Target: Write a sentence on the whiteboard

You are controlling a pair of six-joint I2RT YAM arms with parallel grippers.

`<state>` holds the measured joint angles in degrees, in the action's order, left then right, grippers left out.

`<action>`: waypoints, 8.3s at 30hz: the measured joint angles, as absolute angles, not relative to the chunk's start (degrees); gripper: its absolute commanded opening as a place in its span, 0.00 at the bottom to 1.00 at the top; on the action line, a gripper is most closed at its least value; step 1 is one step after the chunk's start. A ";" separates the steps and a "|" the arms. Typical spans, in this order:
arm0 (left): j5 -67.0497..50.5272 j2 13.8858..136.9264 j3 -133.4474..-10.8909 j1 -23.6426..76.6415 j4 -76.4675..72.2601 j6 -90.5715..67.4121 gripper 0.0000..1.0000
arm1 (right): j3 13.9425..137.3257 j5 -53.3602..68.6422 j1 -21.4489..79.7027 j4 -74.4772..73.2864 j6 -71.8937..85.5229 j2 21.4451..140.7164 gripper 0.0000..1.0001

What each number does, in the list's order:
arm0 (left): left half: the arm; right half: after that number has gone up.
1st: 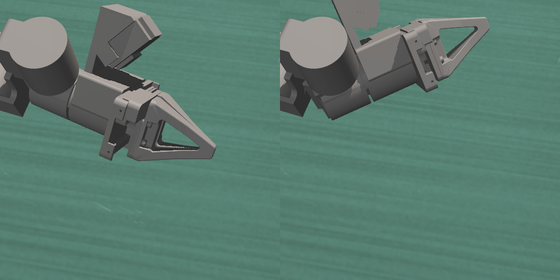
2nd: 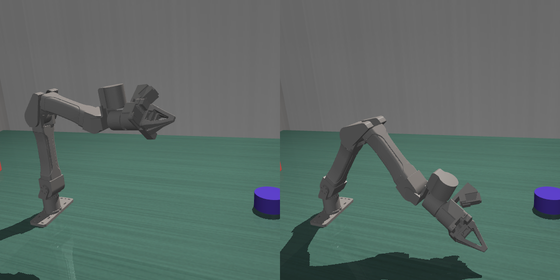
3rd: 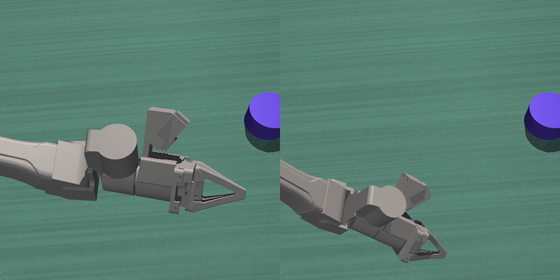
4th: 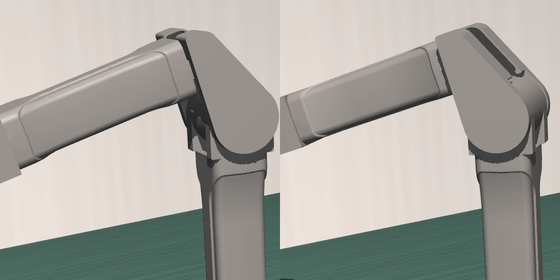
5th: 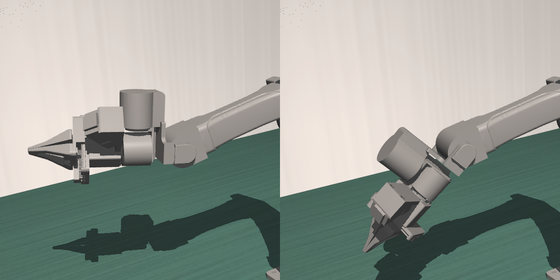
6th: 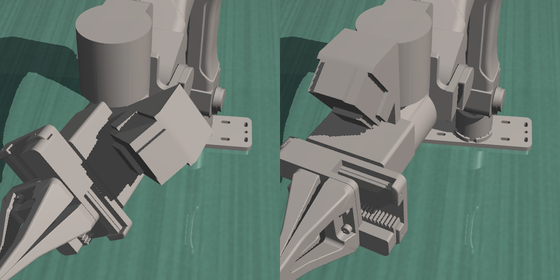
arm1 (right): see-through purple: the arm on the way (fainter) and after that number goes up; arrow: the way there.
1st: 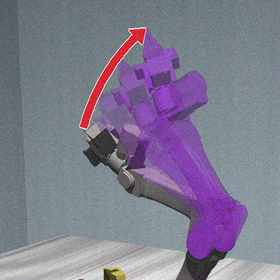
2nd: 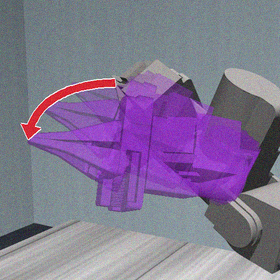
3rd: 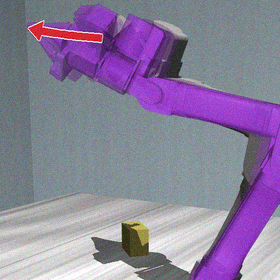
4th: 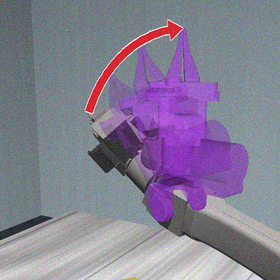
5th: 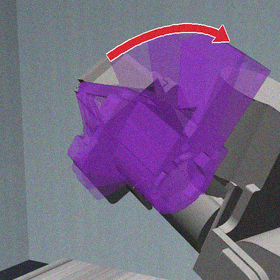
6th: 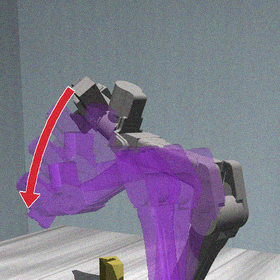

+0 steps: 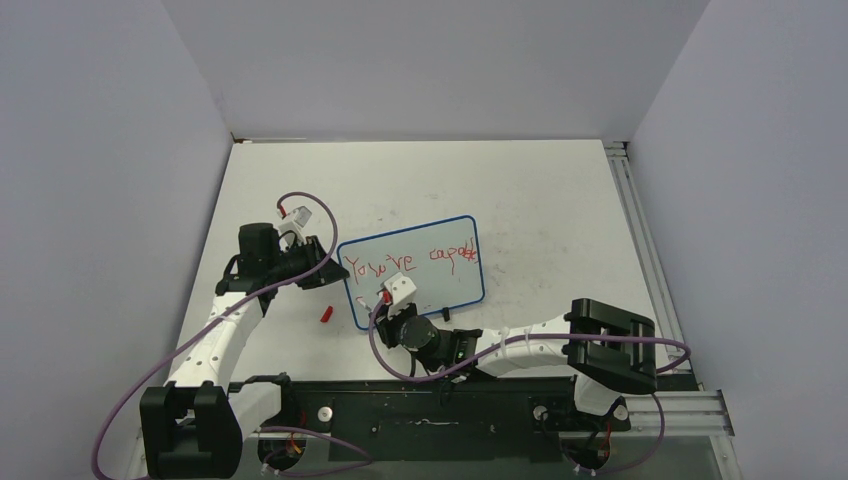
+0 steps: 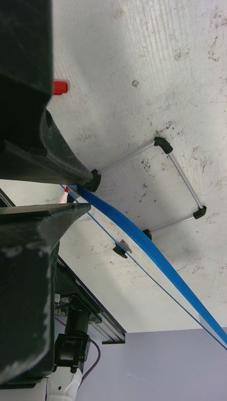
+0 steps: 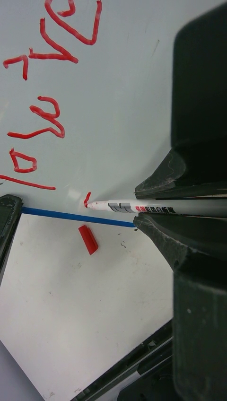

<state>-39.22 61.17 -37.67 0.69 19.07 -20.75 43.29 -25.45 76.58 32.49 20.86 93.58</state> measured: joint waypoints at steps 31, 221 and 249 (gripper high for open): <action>-39.20 61.17 -37.67 0.69 19.07 -20.75 0.19 | 39.44 -26.68 77.71 32.01 23.90 92.51 0.05; -38.72 60.86 -37.67 0.69 19.09 -20.75 0.19 | 39.40 -28.51 78.98 26.06 27.53 91.55 0.05; -38.39 60.66 -37.67 0.69 19.11 -20.75 0.19 | 38.11 -31.33 79.48 22.17 25.45 83.29 0.05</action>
<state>-38.39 60.66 -37.67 0.69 19.11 -20.75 38.11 -31.33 79.48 22.17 25.45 83.29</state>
